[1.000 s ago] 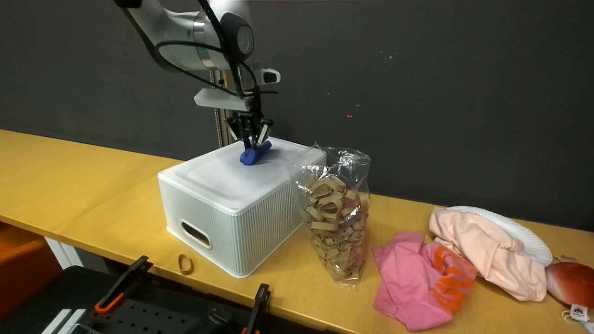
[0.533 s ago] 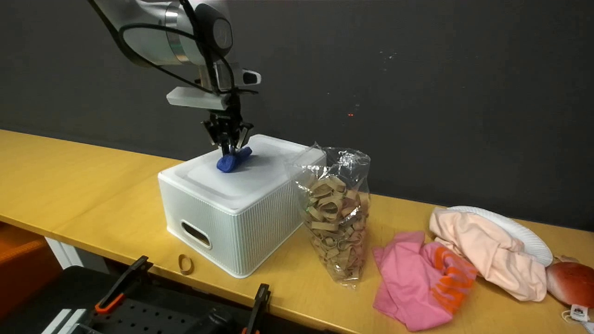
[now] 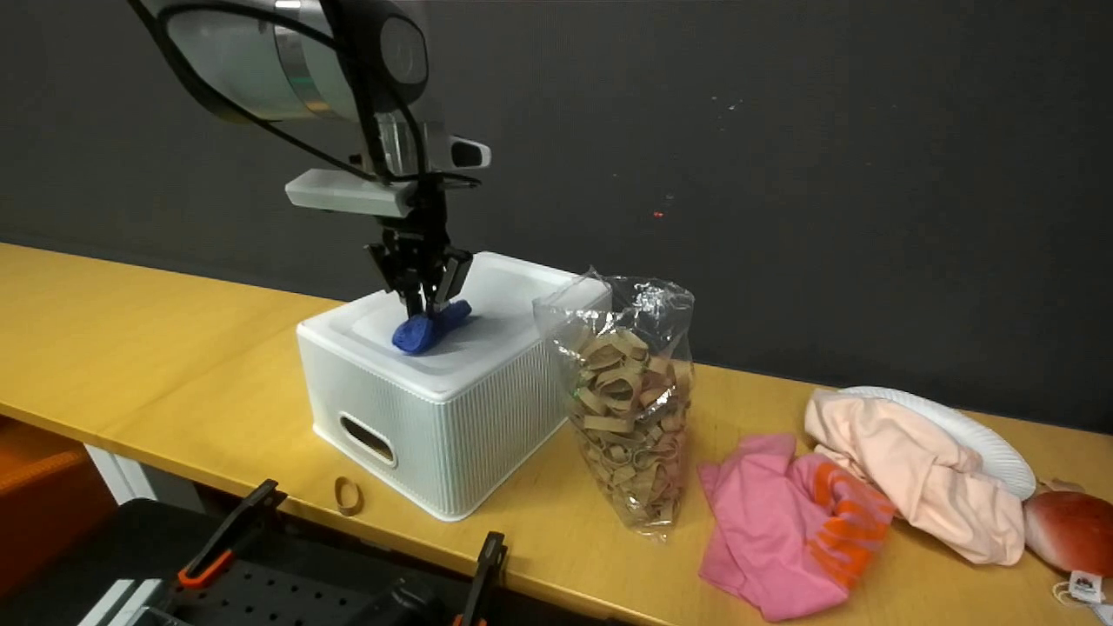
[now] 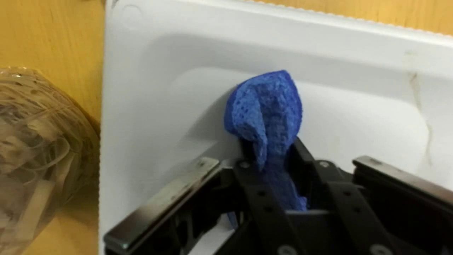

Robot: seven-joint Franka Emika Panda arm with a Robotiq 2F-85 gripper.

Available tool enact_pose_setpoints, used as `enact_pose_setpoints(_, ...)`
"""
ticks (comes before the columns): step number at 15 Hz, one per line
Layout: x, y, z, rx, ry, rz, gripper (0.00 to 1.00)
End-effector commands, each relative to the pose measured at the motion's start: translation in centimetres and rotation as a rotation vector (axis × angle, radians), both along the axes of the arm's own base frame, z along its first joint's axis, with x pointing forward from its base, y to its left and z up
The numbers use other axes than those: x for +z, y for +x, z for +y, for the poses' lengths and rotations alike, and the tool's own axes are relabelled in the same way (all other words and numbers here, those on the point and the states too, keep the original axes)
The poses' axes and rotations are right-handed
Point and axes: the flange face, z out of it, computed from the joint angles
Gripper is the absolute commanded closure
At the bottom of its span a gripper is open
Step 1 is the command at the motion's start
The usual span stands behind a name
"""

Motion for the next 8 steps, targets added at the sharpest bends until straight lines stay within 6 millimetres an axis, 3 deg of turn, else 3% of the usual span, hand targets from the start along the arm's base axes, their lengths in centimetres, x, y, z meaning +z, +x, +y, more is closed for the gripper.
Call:
enact_pose_setpoints(1, -1.1, 0.8, -2.9, -0.051, -0.033, -0.04, 0.93)
enact_pose_setpoints(8, 0.9, 1.2, -2.8, -0.04, -0.06, -0.143, 0.93)
